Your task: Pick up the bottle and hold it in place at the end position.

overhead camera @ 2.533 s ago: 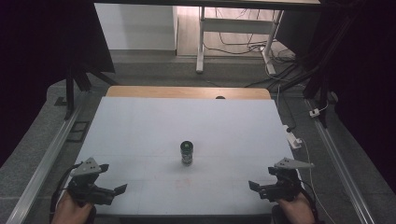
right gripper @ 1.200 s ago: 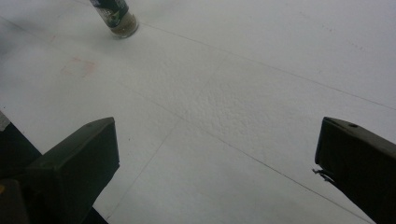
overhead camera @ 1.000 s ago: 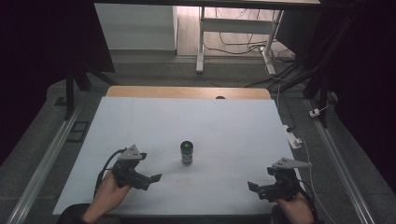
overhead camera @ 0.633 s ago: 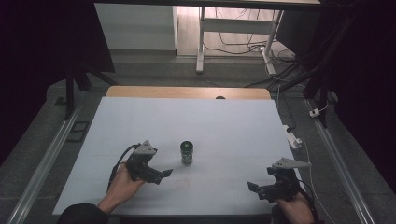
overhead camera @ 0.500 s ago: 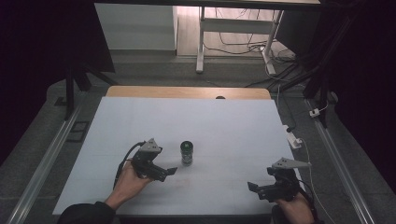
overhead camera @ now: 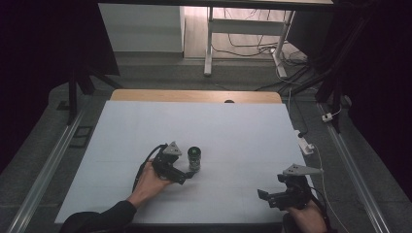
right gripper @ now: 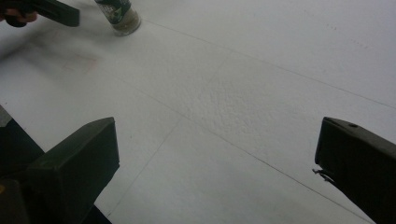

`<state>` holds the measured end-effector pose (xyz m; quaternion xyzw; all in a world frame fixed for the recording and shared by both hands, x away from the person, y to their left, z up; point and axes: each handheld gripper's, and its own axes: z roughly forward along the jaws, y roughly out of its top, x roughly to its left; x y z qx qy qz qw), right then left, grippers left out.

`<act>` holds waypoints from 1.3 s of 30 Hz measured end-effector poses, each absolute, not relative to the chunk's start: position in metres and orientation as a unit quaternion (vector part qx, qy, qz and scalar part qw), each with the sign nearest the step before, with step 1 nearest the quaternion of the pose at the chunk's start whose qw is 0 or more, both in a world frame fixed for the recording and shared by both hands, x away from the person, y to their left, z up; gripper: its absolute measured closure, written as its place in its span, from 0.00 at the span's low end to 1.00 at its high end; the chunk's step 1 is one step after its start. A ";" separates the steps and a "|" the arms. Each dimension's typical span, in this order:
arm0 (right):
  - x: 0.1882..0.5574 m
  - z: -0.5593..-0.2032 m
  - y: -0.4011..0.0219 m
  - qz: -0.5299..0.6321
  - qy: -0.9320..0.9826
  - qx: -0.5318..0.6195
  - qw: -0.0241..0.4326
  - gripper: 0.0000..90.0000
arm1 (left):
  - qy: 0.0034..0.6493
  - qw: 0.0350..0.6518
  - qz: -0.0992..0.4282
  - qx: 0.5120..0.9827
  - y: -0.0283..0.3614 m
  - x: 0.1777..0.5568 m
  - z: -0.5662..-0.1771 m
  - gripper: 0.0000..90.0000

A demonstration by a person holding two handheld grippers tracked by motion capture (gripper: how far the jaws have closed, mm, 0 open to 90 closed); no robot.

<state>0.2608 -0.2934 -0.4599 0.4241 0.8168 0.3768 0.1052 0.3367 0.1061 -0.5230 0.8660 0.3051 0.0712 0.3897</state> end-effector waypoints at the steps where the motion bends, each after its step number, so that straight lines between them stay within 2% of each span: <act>1: 0.261 -0.460 -0.293 0.377 0.817 0.424 0.105 0.00 | 0.303 0.389 0.073 0.867 0.104 0.338 -0.524 0.00; 7: 0.261 -0.460 -0.294 0.378 0.817 0.424 0.104 0.00 | 0.288 0.387 0.083 0.872 0.095 0.344 -0.529 0.00; 11: 0.261 -0.460 -0.294 0.378 0.817 0.423 0.104 0.00 | 0.278 0.387 0.087 0.875 0.093 0.346 -0.531 0.08; 15: 0.261 -0.460 -0.294 0.378 0.817 0.423 0.104 0.00 | 0.266 0.393 0.086 0.876 0.093 0.346 -0.531 0.24; 16: 0.261 -0.460 -0.294 0.378 0.817 0.423 0.104 0.00 | 0.263 0.393 0.085 0.877 0.093 0.346 -0.531 0.24; 21: 0.261 -0.460 -0.294 0.377 0.817 0.423 0.103 0.00 | 0.252 0.397 0.087 0.878 0.091 0.346 -0.530 0.40; 22: 0.261 -0.460 -0.294 0.377 0.817 0.423 0.103 0.00 | 0.250 0.399 0.089 0.878 0.091 0.345 -0.530 0.40; 26: 0.261 -0.460 -0.294 0.379 0.817 0.424 0.102 0.00 | 0.244 0.401 0.092 0.878 0.090 0.345 -0.530 0.53; 27: 0.261 -0.460 -0.294 0.378 0.817 0.423 0.102 0.00 | 0.242 0.403 0.089 0.878 0.090 0.345 -0.530 0.58; 39: 0.261 -0.460 -0.294 0.378 0.817 0.423 0.102 0.00 | 0.238 0.397 0.094 0.881 0.089 0.344 -0.528 0.60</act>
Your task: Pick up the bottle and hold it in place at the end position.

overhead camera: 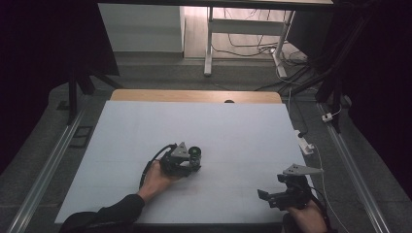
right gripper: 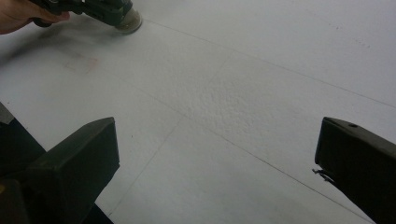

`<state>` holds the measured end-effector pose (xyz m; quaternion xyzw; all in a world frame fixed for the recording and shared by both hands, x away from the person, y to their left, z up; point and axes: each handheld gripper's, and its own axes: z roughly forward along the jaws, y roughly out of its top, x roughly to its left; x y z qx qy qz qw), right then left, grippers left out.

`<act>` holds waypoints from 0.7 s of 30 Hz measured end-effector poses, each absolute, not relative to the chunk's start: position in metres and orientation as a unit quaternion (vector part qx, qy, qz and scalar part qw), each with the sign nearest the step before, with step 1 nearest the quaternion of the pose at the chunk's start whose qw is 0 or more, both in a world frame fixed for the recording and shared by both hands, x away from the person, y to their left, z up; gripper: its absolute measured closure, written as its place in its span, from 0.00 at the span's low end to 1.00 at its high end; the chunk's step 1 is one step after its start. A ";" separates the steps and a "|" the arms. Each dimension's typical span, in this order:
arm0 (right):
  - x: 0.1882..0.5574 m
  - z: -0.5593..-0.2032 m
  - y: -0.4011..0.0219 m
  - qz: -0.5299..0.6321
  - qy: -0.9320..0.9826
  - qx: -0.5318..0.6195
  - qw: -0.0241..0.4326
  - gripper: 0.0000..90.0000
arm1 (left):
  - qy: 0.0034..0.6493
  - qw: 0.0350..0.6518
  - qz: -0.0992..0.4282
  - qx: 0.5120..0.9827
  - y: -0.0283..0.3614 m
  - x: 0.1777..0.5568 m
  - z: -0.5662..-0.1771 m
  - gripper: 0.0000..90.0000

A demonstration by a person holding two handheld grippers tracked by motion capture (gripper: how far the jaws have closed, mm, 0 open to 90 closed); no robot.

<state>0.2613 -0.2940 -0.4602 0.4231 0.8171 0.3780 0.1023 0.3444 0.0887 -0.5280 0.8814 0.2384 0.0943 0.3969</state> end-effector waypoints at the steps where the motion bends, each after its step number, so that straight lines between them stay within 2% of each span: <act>1: 0.261 -0.460 -0.294 0.379 0.817 0.423 0.102 0.00 | 0.239 0.397 0.094 0.881 0.089 0.344 -0.528 0.60; 21: 0.261 -0.460 -0.294 0.379 0.817 0.422 0.102 0.00 | 0.248 0.409 0.091 0.873 0.092 0.350 -0.511 0.60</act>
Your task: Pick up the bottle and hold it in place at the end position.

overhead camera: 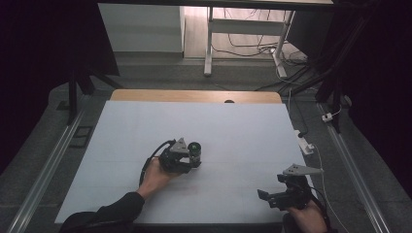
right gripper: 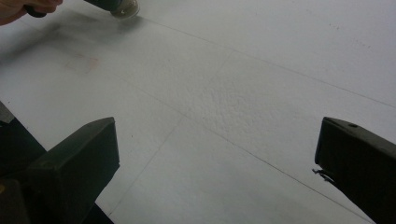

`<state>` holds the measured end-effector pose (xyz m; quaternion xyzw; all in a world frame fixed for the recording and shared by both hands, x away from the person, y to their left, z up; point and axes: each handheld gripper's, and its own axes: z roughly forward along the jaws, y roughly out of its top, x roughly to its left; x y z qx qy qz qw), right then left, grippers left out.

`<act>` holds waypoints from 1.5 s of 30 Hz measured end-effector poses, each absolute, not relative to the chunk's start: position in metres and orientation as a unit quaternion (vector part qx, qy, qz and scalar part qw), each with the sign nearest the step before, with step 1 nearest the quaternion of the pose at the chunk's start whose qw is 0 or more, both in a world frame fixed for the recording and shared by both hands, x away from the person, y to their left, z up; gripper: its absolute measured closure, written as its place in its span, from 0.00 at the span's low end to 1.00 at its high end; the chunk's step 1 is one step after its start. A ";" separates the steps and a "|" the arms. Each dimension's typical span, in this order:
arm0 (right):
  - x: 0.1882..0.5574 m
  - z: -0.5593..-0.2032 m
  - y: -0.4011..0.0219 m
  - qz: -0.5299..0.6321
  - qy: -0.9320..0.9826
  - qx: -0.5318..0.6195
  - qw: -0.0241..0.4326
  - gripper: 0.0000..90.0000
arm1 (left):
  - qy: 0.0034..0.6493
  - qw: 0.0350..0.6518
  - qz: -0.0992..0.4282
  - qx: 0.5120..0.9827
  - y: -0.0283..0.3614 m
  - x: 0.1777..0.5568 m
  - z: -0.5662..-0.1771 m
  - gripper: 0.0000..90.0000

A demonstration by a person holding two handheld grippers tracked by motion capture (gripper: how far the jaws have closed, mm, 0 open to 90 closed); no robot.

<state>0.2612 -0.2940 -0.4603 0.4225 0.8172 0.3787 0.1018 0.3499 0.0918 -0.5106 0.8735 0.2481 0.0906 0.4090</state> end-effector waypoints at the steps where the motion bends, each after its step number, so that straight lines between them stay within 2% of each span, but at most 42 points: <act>1: 0.261 -0.460 -0.294 0.378 0.817 0.423 0.102 0.00 | 0.248 0.409 0.091 0.874 0.092 0.351 -0.509 0.60; 22: 0.262 -0.461 -0.294 0.378 0.817 0.425 0.099 0.00 | 0.263 0.412 0.096 0.867 0.098 0.390 -0.492 0.60; 45: 0.262 -0.461 -0.295 0.378 0.817 0.425 0.096 0.00 | 0.265 0.390 0.118 0.874 0.090 0.422 -0.520 0.60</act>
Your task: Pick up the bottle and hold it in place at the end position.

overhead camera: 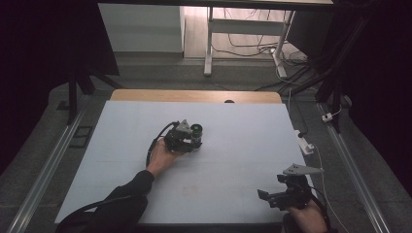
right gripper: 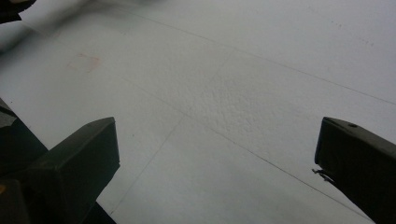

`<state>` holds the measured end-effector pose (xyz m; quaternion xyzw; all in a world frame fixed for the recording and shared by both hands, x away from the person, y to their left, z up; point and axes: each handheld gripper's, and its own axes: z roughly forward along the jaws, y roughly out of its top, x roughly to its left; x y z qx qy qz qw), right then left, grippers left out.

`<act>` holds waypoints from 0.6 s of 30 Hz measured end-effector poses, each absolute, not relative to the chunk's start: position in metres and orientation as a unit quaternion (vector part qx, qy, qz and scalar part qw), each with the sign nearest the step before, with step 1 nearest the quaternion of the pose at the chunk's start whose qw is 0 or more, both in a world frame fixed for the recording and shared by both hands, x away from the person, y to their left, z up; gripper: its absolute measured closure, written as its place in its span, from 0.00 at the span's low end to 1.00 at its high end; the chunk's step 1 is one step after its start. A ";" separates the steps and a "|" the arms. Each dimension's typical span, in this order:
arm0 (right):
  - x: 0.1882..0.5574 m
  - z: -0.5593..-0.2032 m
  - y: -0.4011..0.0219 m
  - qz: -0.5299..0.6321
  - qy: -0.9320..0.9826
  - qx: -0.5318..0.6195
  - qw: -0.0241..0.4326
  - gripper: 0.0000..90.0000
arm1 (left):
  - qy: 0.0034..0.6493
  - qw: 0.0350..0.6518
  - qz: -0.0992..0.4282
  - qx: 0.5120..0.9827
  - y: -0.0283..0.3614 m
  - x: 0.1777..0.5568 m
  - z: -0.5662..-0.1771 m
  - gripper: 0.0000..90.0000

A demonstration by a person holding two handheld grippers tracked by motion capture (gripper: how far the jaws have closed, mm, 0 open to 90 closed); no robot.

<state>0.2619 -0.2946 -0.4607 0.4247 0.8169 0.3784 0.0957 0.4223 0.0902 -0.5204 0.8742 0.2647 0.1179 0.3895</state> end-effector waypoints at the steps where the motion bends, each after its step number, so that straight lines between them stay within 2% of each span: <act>1: 0.262 -0.461 -0.295 0.378 0.817 0.425 0.095 0.00 | 0.266 0.389 0.118 0.874 0.090 0.423 -0.522 0.60; 18: 0.261 -0.460 -0.294 0.378 0.817 0.424 0.098 0.00 | 0.273 0.405 0.111 0.866 0.093 0.424 -0.531 0.60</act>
